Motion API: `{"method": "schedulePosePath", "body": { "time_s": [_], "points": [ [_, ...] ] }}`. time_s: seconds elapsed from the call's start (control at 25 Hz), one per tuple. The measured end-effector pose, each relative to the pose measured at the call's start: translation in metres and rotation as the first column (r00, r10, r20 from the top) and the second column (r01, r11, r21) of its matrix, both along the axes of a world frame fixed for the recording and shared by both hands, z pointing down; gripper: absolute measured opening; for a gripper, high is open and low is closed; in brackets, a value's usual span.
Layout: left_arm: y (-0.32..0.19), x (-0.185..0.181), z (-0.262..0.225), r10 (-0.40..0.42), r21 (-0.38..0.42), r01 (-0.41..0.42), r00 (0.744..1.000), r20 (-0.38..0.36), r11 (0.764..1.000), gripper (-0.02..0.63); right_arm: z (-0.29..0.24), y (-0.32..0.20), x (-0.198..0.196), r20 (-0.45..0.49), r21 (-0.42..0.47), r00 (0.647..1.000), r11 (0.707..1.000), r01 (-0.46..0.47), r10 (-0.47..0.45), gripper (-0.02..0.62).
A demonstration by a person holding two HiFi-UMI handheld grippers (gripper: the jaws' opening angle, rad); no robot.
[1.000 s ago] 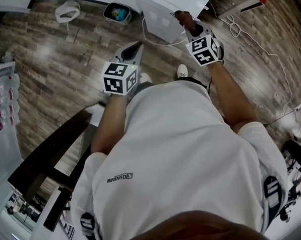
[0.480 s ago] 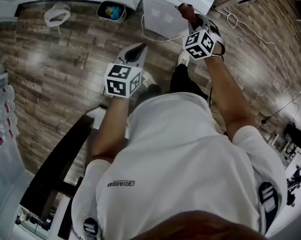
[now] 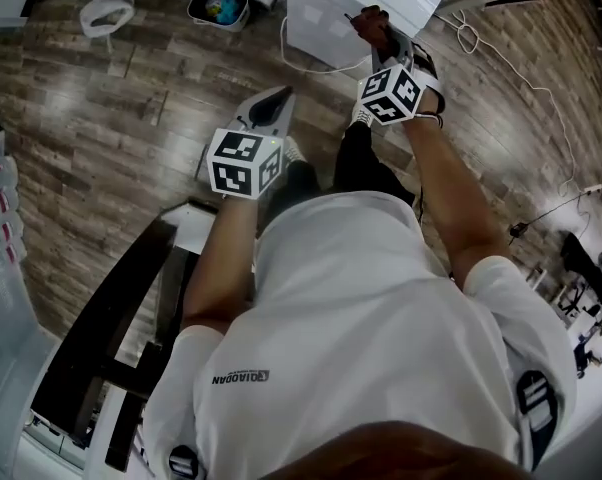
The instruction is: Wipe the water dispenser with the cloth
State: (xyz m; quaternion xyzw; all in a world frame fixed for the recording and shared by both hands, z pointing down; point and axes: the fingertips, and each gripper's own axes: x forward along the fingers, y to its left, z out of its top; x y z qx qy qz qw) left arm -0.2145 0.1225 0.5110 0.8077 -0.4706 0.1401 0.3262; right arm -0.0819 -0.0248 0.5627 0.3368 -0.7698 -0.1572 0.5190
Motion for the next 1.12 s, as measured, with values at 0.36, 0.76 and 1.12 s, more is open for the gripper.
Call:
{"method": "schedulePosePath", "body": {
  "time_s": [0.36, 0.76, 1.12],
  "points": [
    [-0.004, -0.004, 0.015, -0.019, -0.016, 0.019, 1.0, -0.008, 1.0, -0.003, 0.039, 0.002, -0.008, -0.051, -0.038, 0.998, 0.999, 0.027, -0.028, 0.051],
    [-0.007, -0.012, 0.04, -0.051, -0.034, 0.051, 0.999, -0.006, 0.998, -0.003, 0.092, 0.003, -0.008, -0.08, -0.095, 0.996, 0.995, 0.022, -0.03, 0.051],
    [0.001, -0.014, 0.054, -0.094, -0.065, 0.092, 0.995, -0.027, 0.994, -0.003, 0.139, 0.002, -0.014, -0.109, -0.147, 0.993, 0.989, 0.031, -0.047, 0.051]
  ]
}}
